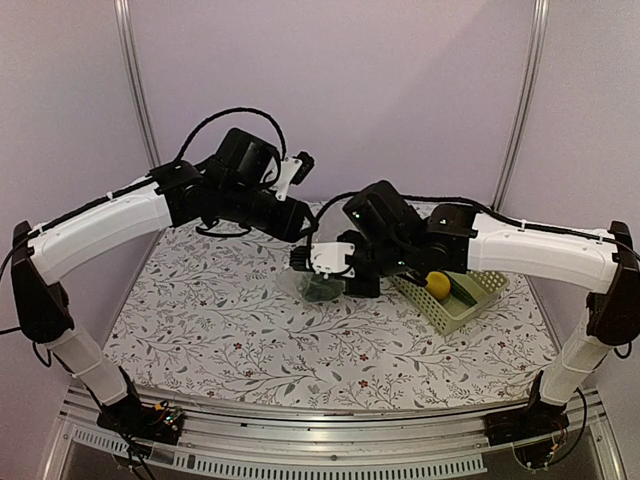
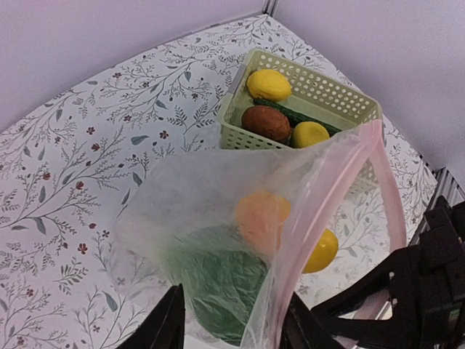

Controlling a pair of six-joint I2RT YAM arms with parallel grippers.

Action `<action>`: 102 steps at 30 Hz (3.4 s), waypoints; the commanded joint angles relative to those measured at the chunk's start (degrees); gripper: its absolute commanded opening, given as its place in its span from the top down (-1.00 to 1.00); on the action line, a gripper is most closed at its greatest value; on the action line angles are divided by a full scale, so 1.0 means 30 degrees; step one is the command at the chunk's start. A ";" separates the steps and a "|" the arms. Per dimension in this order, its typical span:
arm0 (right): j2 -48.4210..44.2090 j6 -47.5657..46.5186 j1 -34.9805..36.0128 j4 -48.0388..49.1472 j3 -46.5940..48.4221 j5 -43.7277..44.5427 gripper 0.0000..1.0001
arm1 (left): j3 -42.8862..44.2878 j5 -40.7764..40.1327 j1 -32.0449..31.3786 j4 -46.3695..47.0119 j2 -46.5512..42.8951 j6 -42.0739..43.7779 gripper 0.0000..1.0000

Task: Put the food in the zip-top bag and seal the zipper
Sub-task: Adjust the zipper food storage bag at the center of the board, then pick up the fake fruit from the bin.

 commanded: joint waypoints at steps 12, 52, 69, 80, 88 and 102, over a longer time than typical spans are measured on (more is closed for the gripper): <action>-0.0547 0.0746 -0.0653 -0.0283 0.2189 -0.1146 0.78 | 0.2417 -0.0160 0.0480 -0.1684 0.1055 0.1670 1.00; 0.2674 0.7577 -1.5849 -0.4091 -0.0221 -0.8226 -0.12 | -0.2760 0.0607 0.3294 0.3401 -0.1151 0.3357 1.00; -0.1031 0.5257 -1.5840 -0.3366 -0.4353 -0.8350 -0.23 | -0.5480 0.0780 0.3609 0.5741 -0.2175 0.2408 1.00; -0.1820 0.4202 -1.5708 -0.2560 -0.5080 -0.8950 -0.33 | -0.5847 0.1815 0.4022 0.6486 -0.1723 0.1577 1.00; -0.0204 0.4580 -1.4489 -0.2702 -0.5130 -0.6389 -0.37 | -0.5763 0.2624 0.4495 0.6476 -0.1425 0.1228 1.00; 0.1947 0.5310 -1.4480 -0.2701 -0.5319 -0.5732 -0.43 | -0.5774 0.3016 0.4478 0.6323 -0.1278 0.1270 1.00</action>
